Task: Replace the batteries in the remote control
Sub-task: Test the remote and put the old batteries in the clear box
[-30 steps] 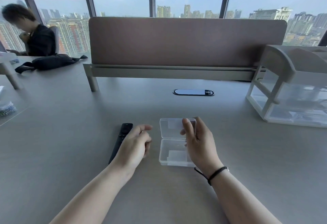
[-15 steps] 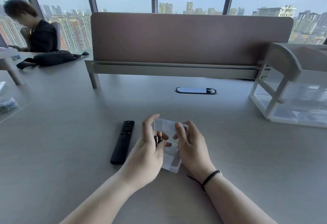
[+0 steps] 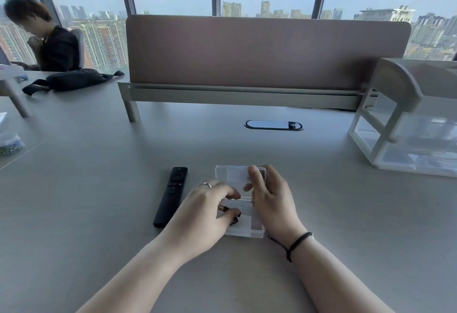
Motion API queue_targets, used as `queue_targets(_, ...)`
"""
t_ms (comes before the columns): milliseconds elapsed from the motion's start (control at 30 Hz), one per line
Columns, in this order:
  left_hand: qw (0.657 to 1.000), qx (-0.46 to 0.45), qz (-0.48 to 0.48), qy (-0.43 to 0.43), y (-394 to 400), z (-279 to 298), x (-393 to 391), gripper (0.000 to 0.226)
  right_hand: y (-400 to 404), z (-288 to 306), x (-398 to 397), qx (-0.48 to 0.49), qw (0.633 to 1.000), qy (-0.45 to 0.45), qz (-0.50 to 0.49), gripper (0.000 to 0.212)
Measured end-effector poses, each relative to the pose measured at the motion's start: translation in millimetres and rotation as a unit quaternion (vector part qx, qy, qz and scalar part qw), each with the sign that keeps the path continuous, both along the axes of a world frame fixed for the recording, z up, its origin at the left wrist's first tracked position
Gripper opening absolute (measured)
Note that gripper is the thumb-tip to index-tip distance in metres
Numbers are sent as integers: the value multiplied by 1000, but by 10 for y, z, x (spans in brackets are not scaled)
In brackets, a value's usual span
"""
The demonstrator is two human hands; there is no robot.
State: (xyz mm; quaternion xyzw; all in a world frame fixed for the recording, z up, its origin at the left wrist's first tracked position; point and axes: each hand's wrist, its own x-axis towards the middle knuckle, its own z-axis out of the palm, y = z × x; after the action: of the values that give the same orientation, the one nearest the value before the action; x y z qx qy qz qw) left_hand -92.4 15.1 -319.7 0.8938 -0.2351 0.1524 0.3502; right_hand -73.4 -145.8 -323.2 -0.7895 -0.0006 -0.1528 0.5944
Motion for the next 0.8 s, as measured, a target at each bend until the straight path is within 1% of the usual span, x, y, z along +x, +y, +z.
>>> queue_targets(100,1000,-10,25,-17,15,-16,24,21,-66,25,33,35,999,12,-10,44)
queue_targets(200,999,-25,44,-13,19,-27,32,21,-109,39,60,74,997,28,-15,46)
queue_targets(300,996,-54,70,7,7,-14,23,19,-137,50,76,117,992,42,-14,47)
queue_targets(367,990,-102,83,41,9,4,19,21,-150,69,72,143,988,49,-9,46)
queue_targets(433,975,-170,75,120,11,34,18,34,-159,92,61,165,985,54,-1,41)
queue_targets(467,965,-199,61,159,13,38,17,46,-163,105,56,172,984,54,2,39)
queue_targets(500,960,-209,39,182,15,36,13,62,-165,118,48,175,983,55,5,37)
queue_targets(533,963,-197,15,186,16,28,7,82,-167,125,45,178,982,56,9,35)
queue_targets(600,971,-141,-32,189,6,4,-11,121,-164,136,36,183,981,59,17,34)
queue_targets(633,973,-116,-48,196,-7,-2,-25,131,-160,145,30,184,981,63,20,34)
queue_targets(667,973,-100,-55,200,-20,-15,-30,134,-160,145,28,186,980,67,23,35)
queue_targets(700,975,-93,-55,193,-28,-27,-29,133,-160,147,25,189,979,73,28,37)
queue_targets(733,978,-95,-49,181,-30,-38,-20,127,-162,148,21,193,977,80,33,37)
queue_targets(800,983,-95,-27,156,-11,-64,19,109,-177,155,17,197,974,96,50,31)
